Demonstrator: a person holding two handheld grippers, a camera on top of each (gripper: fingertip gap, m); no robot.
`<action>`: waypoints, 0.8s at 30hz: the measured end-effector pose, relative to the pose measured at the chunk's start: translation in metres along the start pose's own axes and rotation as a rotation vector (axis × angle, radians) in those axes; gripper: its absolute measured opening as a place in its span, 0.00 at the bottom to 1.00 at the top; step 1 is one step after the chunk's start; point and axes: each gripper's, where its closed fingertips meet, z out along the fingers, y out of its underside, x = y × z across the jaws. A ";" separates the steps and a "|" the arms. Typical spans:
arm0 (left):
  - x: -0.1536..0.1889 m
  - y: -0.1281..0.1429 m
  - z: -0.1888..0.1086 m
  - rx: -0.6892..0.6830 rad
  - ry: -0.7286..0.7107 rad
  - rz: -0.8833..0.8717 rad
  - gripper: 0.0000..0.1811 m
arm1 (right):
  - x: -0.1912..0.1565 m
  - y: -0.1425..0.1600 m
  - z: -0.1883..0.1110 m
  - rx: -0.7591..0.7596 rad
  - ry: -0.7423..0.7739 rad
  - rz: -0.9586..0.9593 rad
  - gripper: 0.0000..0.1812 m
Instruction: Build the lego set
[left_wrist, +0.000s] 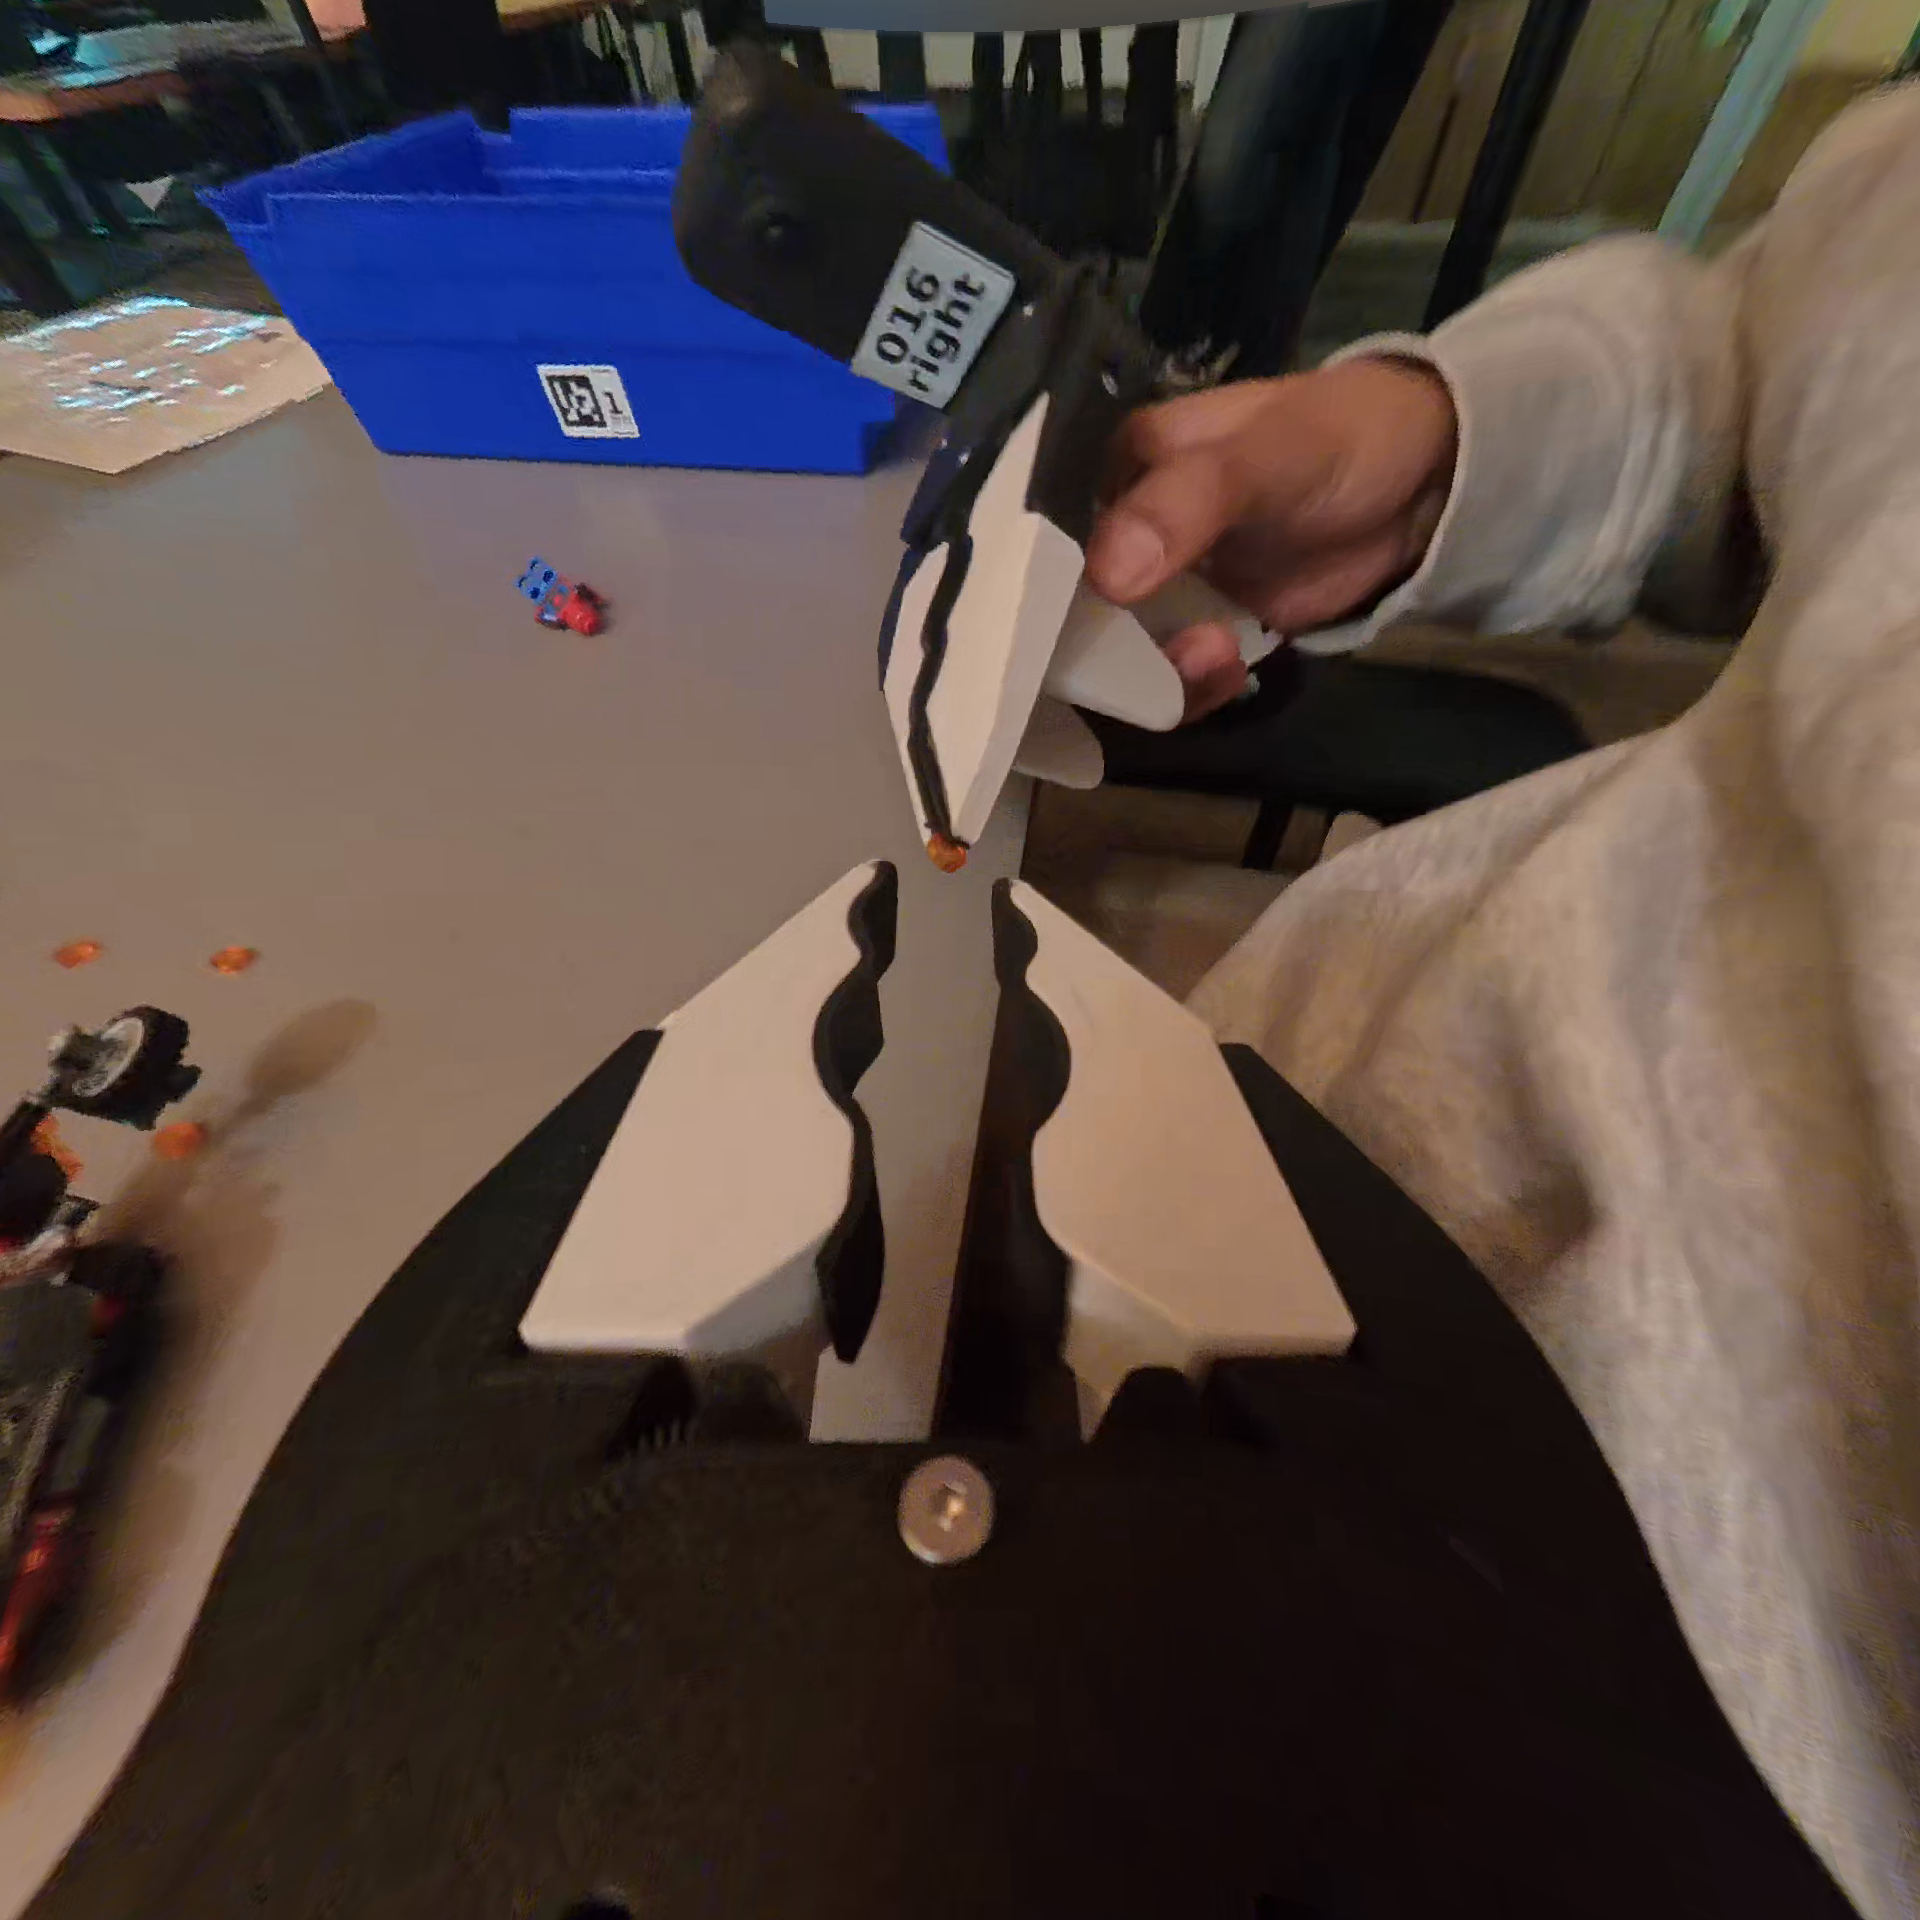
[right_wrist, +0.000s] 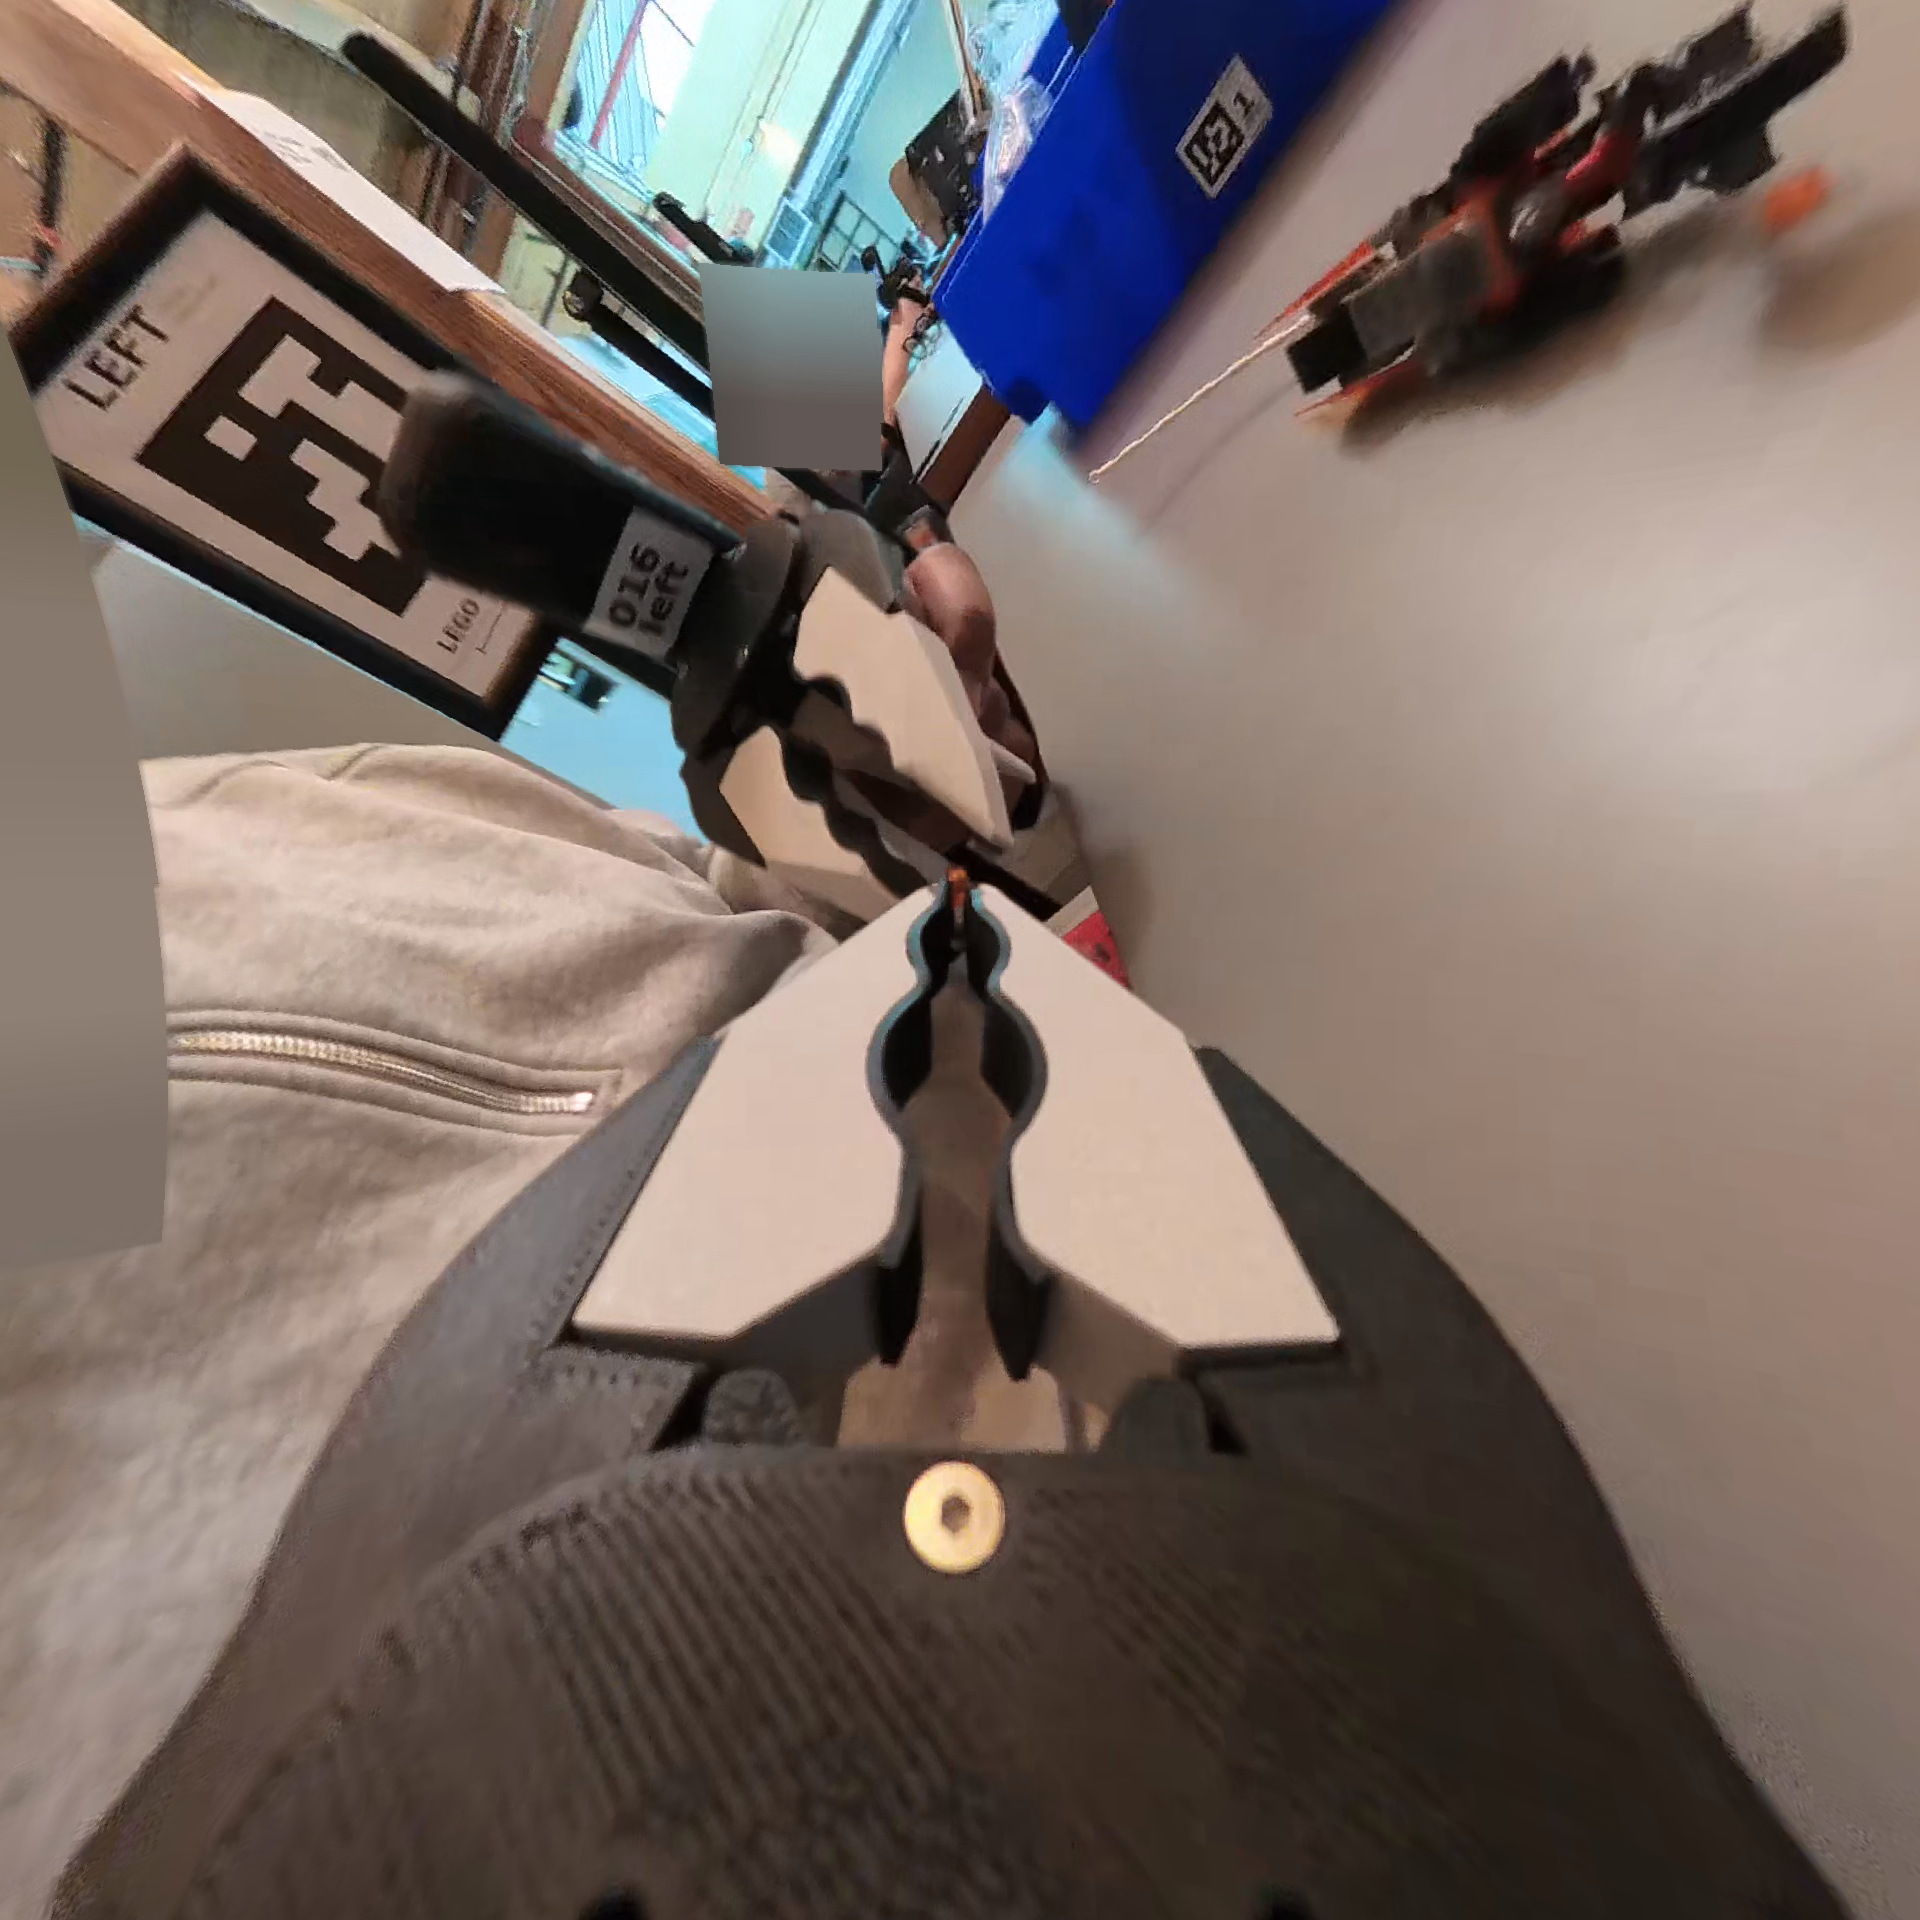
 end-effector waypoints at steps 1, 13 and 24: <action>0.000 0.001 0.002 -0.015 -0.005 0.026 0.08 | 0.001 0.000 0.001 -0.002 -0.003 0.016 0.00; -0.008 0.009 0.006 -0.067 -0.037 0.032 0.03 | 0.012 0.000 0.003 -0.018 -0.013 0.090 0.00; -0.015 -0.015 -0.009 0.192 0.337 -0.793 0.02 | -0.001 -0.017 -0.006 -0.048 0.262 -0.890 0.09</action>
